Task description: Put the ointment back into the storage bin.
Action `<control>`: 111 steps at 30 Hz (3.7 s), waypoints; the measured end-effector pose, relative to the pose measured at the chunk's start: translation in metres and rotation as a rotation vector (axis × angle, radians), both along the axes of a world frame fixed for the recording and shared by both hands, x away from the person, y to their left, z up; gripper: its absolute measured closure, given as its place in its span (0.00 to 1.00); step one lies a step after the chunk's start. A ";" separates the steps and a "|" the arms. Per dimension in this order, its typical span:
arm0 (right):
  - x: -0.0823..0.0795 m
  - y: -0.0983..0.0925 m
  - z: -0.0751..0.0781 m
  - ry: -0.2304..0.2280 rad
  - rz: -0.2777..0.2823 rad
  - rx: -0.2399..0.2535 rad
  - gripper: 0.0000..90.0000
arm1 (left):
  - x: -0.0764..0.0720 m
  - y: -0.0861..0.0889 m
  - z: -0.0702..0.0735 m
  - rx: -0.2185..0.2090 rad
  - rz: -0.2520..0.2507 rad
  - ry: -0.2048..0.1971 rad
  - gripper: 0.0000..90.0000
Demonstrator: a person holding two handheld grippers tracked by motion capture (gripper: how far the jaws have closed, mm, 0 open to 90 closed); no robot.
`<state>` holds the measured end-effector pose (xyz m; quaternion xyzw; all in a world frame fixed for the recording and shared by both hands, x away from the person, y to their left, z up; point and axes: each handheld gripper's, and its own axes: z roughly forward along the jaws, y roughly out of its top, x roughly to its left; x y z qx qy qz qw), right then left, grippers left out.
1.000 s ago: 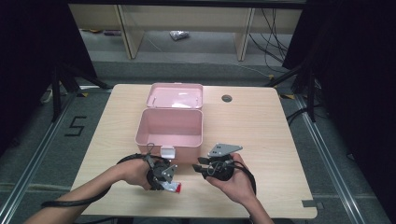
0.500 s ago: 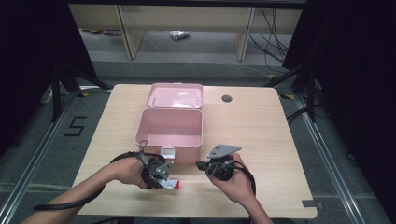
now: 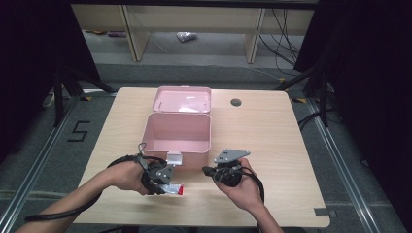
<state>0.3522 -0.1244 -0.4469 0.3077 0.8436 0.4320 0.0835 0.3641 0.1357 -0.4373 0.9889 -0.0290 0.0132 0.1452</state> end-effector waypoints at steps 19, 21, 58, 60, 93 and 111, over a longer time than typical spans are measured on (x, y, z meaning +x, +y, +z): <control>0.000 0.001 -0.003 -0.005 -0.006 0.000 1.00 | 0.002 0.006 0.023 -0.009 0.010 -0.034 0.78; 0.000 0.001 -0.003 -0.007 0.001 0.000 1.00 | 0.002 0.007 0.025 -0.007 0.011 -0.031 0.78; 0.001 -0.004 -0.012 -0.035 -0.016 0.005 1.00 | 0.011 0.009 0.057 -0.049 0.010 -0.075 0.78; 0.000 -0.005 -0.012 -0.024 -0.025 0.007 1.00 | 0.010 0.008 0.057 -0.056 0.015 -0.070 0.78; 0.000 -0.006 -0.013 -0.022 -0.027 0.011 1.00 | 0.020 0.013 0.084 -0.062 0.009 -0.129 0.78; 0.001 -0.007 -0.013 -0.046 -0.021 0.008 1.00 | 0.027 0.012 0.094 -0.054 0.007 -0.149 0.78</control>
